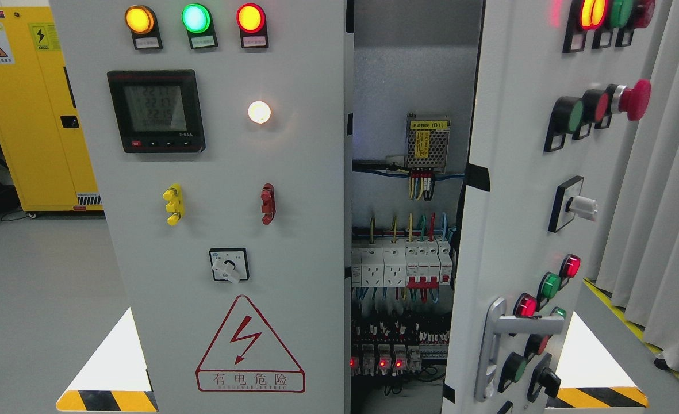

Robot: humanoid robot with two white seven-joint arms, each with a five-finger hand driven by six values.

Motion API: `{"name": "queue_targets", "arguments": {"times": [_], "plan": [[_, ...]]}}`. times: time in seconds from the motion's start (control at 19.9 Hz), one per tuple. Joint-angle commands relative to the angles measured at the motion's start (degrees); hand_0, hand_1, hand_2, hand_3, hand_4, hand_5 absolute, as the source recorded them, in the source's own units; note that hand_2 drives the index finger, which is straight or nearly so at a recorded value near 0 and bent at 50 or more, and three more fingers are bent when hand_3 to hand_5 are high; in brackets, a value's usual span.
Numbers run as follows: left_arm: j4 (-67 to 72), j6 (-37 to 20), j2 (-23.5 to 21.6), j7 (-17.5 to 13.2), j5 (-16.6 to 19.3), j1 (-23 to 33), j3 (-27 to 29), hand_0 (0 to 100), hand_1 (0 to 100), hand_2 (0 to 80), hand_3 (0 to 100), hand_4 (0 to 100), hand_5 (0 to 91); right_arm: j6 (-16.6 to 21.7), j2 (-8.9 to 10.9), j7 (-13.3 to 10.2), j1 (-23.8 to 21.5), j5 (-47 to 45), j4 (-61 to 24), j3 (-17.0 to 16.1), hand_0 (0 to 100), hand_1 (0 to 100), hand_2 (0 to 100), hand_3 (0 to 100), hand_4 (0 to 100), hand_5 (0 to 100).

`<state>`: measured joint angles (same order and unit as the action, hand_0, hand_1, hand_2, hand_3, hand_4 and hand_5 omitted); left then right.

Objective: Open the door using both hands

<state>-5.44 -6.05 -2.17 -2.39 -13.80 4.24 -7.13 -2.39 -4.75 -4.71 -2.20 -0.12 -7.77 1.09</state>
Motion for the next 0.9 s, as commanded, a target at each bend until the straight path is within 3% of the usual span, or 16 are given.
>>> {"name": "queue_targets", "arguments": {"times": [0.0,0.4,0.55,0.65,0.7,0.8,0.85], "plan": [[-0.01,-0.02,-0.12,0.01,0.0,0.07,0.01,12,56,0.0,0,0,0.0,0.28,0.09,0.66,0.01,-0.58,-0.23,-1.79,0,50,4,0,0,0],[-2.02,-0.19,-1.34,0.01,-0.61,0.6,0.18,12,56,0.0,0,0,0.0,0.37,0.09,0.75,0.01,-0.76,-0.23,-1.88,0,50,4,0,0,0],[-11.82,-0.19,-3.36,-0.95,-0.96,3.74,0.27,12,56,0.0,0,0,0.0,0.37,0.09,0.75,0.01,-1.02,-0.23,-1.96,0,50,4,0,0,0],[-20.1,-0.19,-5.47,-5.76,-3.41,6.3,1.32,12,56,0.0,0,0,0.0,0.37,0.09,0.75,0.01,-1.02,-0.23,-1.97,0,50,4,0,0,0],[-22.49,-0.19,-6.17,-9.62,-5.16,6.66,2.89,12,56,0.0,0,0,0.0,0.37,0.09,0.75,0.01,-1.02,-0.23,-1.97,0,50,4,0,0,0],[-24.79,-0.28,-7.4,-20.32,-7.46,6.75,6.06,12,56,0.0,0,0,0.0,0.37,0.0,0.75,0.01,-1.11,-0.23,-1.97,0,50,4,0,0,0],[-25.84,-0.28,-8.37,-27.34,-7.55,6.66,6.68,12,56,0.0,0,0,0.0,0.37,0.0,0.75,0.01,-1.11,-0.14,-1.97,0,50,4,0,0,0]]}}
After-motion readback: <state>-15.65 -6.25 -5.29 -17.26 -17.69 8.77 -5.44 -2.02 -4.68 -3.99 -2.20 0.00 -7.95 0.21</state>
